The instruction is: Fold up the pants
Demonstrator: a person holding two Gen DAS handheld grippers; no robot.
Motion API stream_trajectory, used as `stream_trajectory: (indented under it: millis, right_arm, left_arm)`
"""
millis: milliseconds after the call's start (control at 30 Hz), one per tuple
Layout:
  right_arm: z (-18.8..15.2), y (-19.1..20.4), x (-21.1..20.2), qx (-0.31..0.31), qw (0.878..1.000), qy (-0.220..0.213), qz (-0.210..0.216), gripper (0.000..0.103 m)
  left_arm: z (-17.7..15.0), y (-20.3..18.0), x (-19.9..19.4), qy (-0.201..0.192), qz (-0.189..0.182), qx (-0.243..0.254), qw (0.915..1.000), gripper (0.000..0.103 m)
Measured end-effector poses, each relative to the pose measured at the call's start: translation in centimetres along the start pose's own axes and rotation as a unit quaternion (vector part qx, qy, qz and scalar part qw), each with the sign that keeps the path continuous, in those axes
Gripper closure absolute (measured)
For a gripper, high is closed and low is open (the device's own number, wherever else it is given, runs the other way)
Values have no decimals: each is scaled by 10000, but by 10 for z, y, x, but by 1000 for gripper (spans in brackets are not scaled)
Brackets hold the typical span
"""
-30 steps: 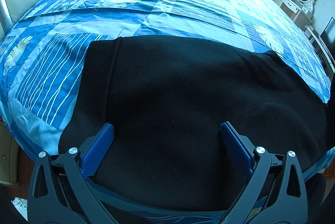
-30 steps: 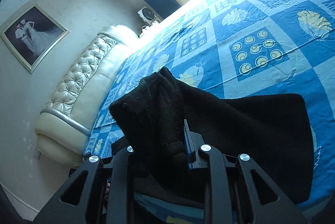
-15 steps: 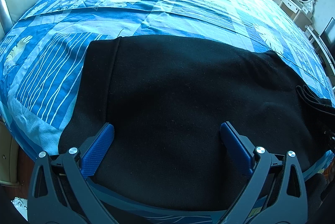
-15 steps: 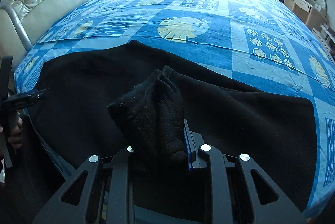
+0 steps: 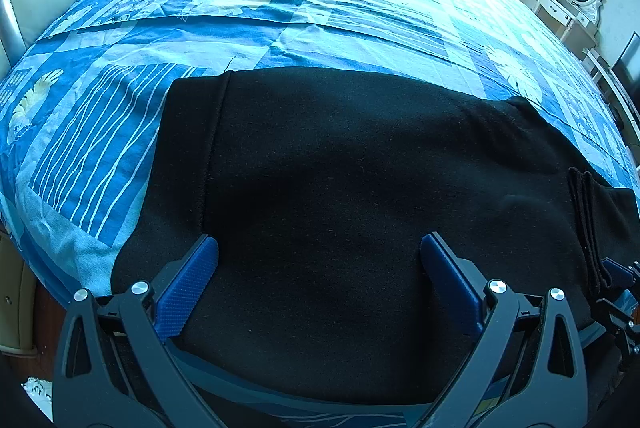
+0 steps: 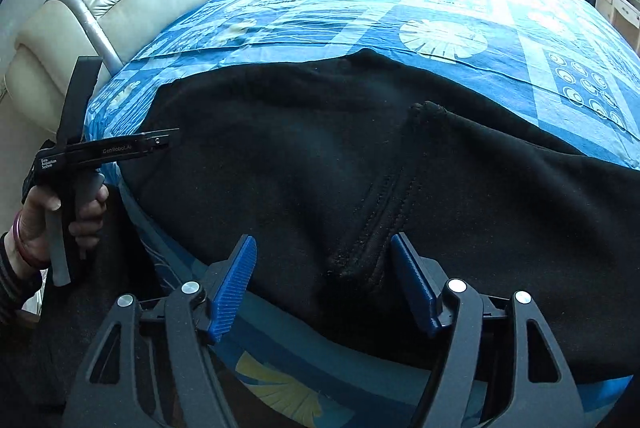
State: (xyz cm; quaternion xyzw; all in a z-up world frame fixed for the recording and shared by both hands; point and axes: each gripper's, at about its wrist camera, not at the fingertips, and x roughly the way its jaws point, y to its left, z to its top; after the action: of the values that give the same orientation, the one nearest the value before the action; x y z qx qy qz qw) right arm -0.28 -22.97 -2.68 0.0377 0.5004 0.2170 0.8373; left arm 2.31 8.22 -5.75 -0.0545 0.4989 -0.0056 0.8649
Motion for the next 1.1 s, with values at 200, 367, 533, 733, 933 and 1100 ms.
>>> stream_trajectory:
  millis: [200, 367, 533, 733, 933, 1100]
  right_arm:
    - [19, -55, -67, 807, 9891, -853, 887, 34]
    - [-1, -202, -118, 2816, 9412, -1744, 668, 33]
    - [-38, -295, -92, 4105, 9010, -1324, 464, 33]
    - [-50, -306, -45, 4329, 8916, -956, 917, 74]
    - [-54, -306, -38, 4353, 8890, -993, 1014, 81]
    - [-63, -302, -50, 4529, 8738, -1193, 1313, 75]
  left_arm:
    - [0, 0, -1, -20, -13, -2, 10000, 2]
    - [-1, 0, -1, -22, -2, -1, 10000, 2]
    - [-1, 0, -1, -36, 17, -5, 10000, 2]
    - [-2, 0, -1, -58, 29, -9, 10000, 2]
    - [-2, -1, 0, -70, 34, 2, 10000, 2]
    - [-2, 0, -1, -75, 7, 3, 10000, 2]
